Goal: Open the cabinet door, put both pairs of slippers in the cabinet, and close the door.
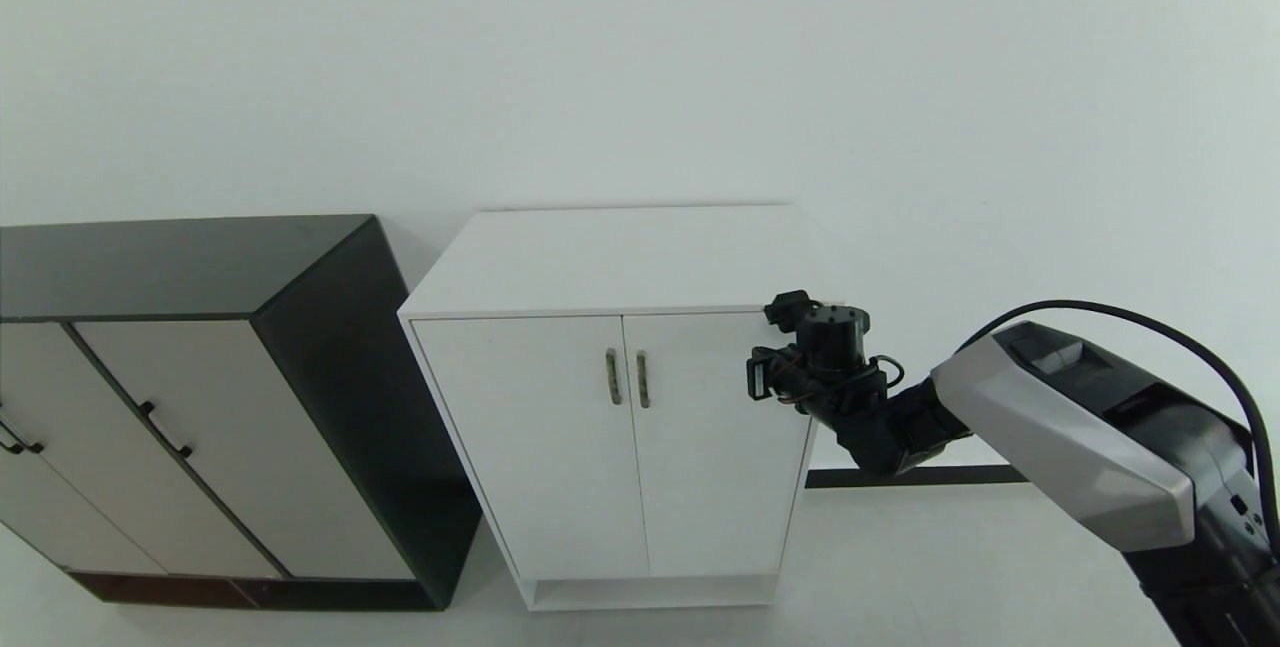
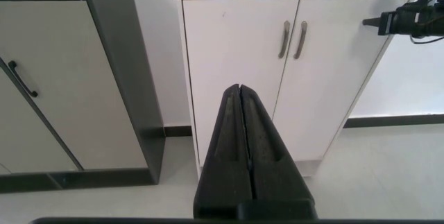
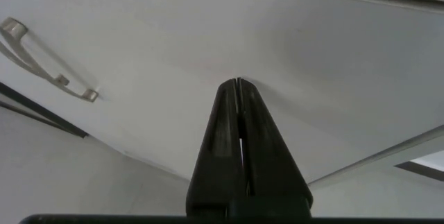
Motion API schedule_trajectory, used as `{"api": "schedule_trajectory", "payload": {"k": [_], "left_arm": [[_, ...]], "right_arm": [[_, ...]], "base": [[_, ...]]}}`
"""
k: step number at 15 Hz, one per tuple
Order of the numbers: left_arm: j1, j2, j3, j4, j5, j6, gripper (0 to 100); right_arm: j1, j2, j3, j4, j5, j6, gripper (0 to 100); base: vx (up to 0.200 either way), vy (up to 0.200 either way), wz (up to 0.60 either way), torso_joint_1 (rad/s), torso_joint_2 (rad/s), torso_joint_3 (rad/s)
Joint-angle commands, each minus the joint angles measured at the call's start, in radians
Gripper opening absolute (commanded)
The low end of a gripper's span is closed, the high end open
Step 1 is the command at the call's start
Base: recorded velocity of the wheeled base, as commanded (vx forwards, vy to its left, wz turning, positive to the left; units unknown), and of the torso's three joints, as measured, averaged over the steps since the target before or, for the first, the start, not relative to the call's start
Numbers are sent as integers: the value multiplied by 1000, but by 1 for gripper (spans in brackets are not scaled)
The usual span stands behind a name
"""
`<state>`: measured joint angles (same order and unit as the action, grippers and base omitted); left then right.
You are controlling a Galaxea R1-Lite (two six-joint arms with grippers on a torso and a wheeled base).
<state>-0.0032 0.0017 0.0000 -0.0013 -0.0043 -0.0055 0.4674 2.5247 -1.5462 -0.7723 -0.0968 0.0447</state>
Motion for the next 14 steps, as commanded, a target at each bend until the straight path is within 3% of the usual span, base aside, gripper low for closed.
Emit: {"api": "schedule_trajectory", "payload": {"k": [1, 4, 7, 14], "left_arm": [[0, 1, 0, 0, 0, -1, 0], [0, 0, 0, 0, 0, -1, 0], [0, 0, 0, 0, 0, -1, 0], [0, 0, 0, 0, 0, -1, 0]], "right_arm": [[0, 0, 1, -1, 0, 0, 0], [3, -14, 28, -10, -3, 0, 0], [14, -72, 144, -70, -3, 0, 0], [51, -360, 595, -249, -4, -8, 0]], "base": [[0, 0, 0, 0, 0, 0], [0, 0, 0, 0, 0, 0], [0, 0, 0, 0, 0, 0], [0, 0, 0, 0, 0, 0]]}}
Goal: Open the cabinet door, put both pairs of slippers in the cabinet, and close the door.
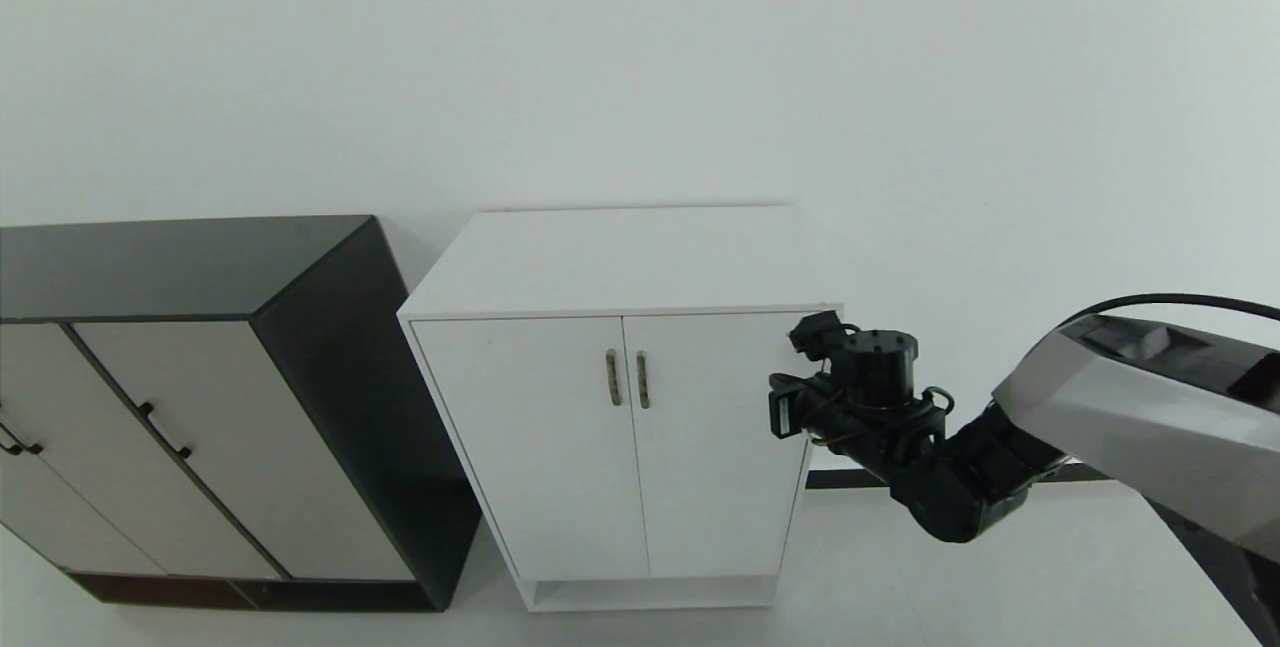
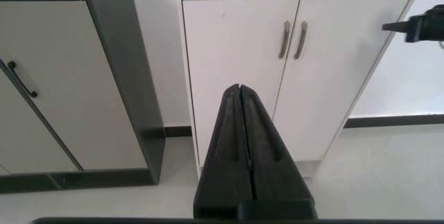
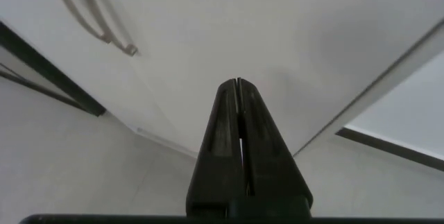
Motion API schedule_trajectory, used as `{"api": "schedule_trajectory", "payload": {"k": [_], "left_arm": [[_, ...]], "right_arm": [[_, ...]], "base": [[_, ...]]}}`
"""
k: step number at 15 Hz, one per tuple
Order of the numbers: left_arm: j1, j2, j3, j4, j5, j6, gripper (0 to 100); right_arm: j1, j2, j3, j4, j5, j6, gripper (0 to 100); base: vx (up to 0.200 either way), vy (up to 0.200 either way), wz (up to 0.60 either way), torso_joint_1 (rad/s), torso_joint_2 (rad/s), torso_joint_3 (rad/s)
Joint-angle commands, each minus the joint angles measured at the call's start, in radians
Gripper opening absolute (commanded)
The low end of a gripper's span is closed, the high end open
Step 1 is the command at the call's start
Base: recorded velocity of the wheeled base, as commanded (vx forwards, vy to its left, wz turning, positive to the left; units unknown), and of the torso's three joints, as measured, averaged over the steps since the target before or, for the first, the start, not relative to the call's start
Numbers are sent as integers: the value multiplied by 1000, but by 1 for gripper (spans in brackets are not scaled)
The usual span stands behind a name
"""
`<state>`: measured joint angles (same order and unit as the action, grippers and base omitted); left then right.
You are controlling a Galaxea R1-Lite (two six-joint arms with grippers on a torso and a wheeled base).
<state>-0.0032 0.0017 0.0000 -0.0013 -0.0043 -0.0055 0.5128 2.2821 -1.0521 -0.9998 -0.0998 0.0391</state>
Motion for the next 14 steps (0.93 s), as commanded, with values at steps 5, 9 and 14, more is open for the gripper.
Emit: {"api": "schedule_trajectory", "payload": {"k": [5, 9, 14], "left_arm": [[0, 0, 0, 0, 0, -2, 0], [0, 0, 0, 0, 0, -5, 0], [0, 0, 0, 0, 0, -8, 0]], "right_arm": [[6, -346, 391, -91, -1, -4, 0], [-3, -572, 644, -92, -6, -4, 0], [-60, -833, 960, -89, -37, -15, 0]], "base": [[0, 0, 0, 0, 0, 0], [0, 0, 0, 0, 0, 0], [0, 0, 0, 0, 0, 0]]}}
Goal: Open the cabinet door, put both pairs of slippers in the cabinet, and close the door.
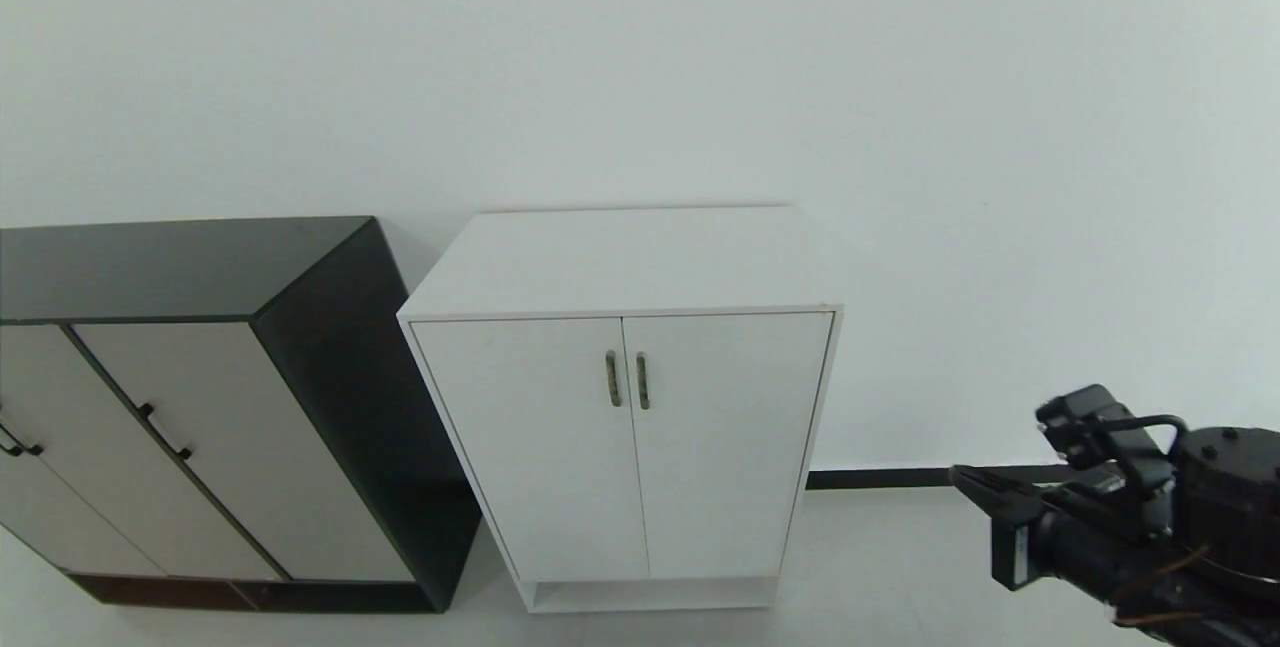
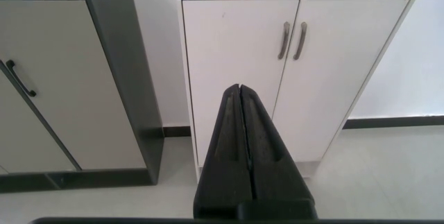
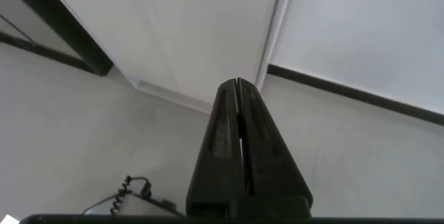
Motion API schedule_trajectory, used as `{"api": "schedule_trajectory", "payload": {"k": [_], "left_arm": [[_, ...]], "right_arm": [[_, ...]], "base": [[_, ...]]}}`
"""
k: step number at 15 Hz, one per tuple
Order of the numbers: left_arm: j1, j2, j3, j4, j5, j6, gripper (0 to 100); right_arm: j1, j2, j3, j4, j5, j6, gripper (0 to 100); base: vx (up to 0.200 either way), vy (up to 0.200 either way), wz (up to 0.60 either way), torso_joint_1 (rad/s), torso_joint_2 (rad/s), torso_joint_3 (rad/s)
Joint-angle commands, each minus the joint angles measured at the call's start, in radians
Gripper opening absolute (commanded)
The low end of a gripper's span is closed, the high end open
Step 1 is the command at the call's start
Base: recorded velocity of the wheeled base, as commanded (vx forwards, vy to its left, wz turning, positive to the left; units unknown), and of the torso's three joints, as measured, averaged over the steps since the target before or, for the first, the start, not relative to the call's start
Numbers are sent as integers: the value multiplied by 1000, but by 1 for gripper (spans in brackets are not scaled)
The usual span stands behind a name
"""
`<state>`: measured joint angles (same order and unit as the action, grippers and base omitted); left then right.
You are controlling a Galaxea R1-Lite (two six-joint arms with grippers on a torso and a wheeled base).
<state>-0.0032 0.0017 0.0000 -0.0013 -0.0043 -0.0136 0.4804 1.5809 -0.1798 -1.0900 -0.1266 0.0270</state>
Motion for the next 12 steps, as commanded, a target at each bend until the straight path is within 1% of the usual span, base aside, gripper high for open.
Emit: {"api": "schedule_trajectory", "payload": {"k": [1, 2, 3, 4, 6, 7, 9, 12], "left_arm": [[0, 0, 0, 0, 0, 0, 0], [0, 0, 0, 0, 0, 0, 0], [0, 0, 0, 0, 0, 0, 0], [0, 0, 0, 0, 0, 0, 0], [0, 0, 0, 0, 0, 0, 0], [0, 0, 0, 0, 0, 0, 0], [0, 0, 0, 0, 0, 0, 0], [0, 0, 0, 0, 0, 0, 0]], "right_arm": [[-89, -199, 157, 5, -13, -16, 0], [-152, -236, 180, 30, -15, -42, 0], [-187, -265, 180, 71, -18, -48, 0], [-246, -348, 180, 170, -16, -52, 0], [-249, -502, 180, 363, -4, -52, 0], [-244, -553, 180, 429, 13, -52, 0], [-241, -737, 180, 654, 91, -53, 0], [-241, -938, 180, 874, 94, -52, 0]], "base": [[0, 0, 0, 0, 0, 0], [0, 0, 0, 0, 0, 0], [0, 0, 0, 0, 0, 0], [0, 0, 0, 0, 0, 0], [0, 0, 0, 0, 0, 0], [0, 0, 0, 0, 0, 0], [0, 0, 0, 0, 0, 0], [0, 0, 0, 0, 0, 0]]}}
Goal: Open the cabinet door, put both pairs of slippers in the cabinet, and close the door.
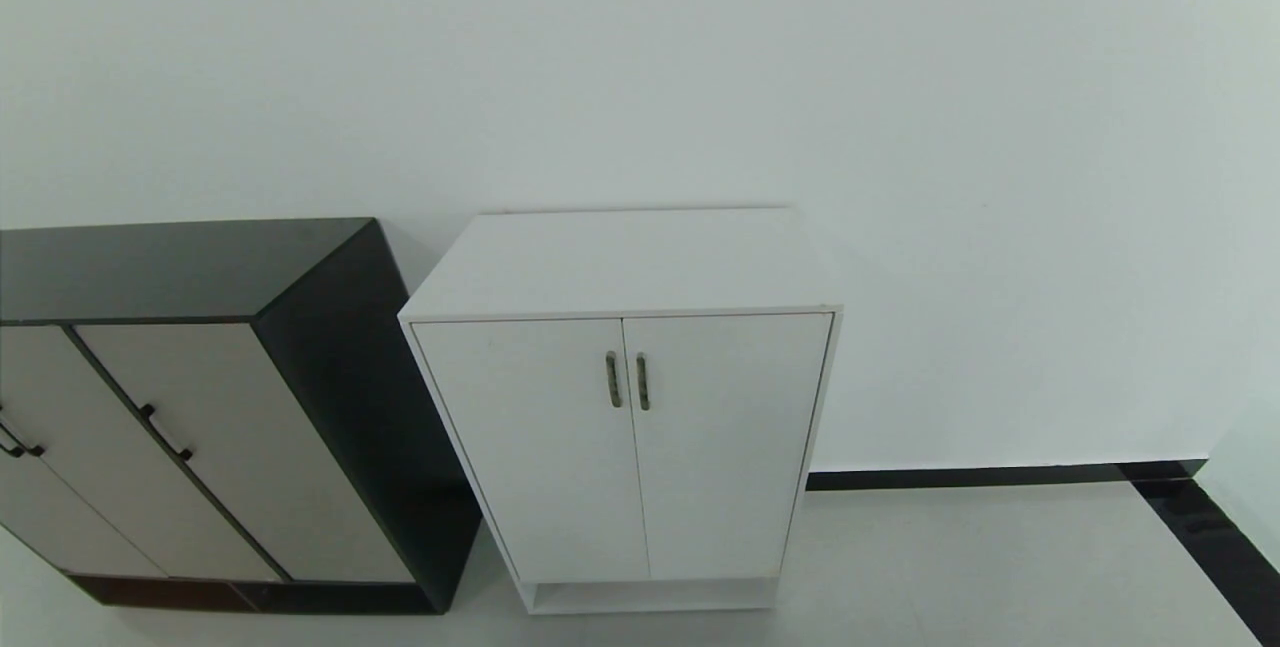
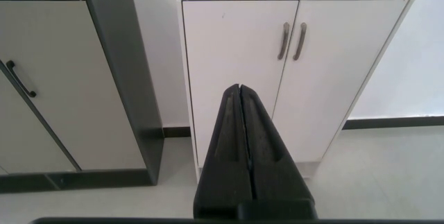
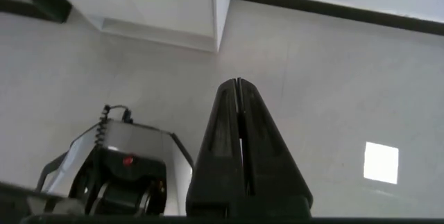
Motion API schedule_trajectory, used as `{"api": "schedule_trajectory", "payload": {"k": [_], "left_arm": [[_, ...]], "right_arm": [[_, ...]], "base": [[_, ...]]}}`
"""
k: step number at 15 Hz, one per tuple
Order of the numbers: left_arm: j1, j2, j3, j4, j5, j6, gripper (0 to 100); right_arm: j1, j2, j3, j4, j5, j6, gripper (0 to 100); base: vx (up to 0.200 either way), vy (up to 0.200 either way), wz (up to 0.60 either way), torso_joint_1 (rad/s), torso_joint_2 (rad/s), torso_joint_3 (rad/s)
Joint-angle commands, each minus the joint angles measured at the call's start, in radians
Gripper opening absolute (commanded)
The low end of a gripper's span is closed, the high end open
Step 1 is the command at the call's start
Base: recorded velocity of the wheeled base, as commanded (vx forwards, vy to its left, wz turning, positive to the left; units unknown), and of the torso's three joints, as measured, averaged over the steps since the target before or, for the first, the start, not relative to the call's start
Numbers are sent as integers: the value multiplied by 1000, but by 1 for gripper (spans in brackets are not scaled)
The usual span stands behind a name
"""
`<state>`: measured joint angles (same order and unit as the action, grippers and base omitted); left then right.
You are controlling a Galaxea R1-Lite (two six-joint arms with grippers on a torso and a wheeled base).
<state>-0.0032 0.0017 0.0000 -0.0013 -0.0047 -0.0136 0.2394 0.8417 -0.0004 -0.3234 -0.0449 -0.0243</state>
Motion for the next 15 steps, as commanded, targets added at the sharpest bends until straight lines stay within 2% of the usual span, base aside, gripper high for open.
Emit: {"api": "schedule_trajectory", "payload": {"k": [1, 4, 8, 11, 13, 15], "left_arm": [[0, 0, 0, 0, 0, 0, 0], [0, 0, 0, 0, 0, 0, 0], [0, 0, 0, 0, 0, 0, 0], [0, 0, 0, 0, 0, 0, 0], [0, 0, 0, 0, 0, 0, 0], [0, 0, 0, 0, 0, 0, 0]], "right_arm": [[0, -239, 0, 147, 13, 0, 0], [6, -380, 0, 274, 22, 4, 0], [43, -477, 0, 288, 83, 12, 0], [67, -498, 0, 328, 89, 9, 0], [35, -529, 0, 328, 82, 10, 0], [-48, -578, 0, 326, 80, 10, 0]], "base": [[0, 0, 0, 0, 0, 0], [0, 0, 0, 0, 0, 0], [0, 0, 0, 0, 0, 0], [0, 0, 0, 0, 0, 0], [0, 0, 0, 0, 0, 0], [0, 0, 0, 0, 0, 0]]}}
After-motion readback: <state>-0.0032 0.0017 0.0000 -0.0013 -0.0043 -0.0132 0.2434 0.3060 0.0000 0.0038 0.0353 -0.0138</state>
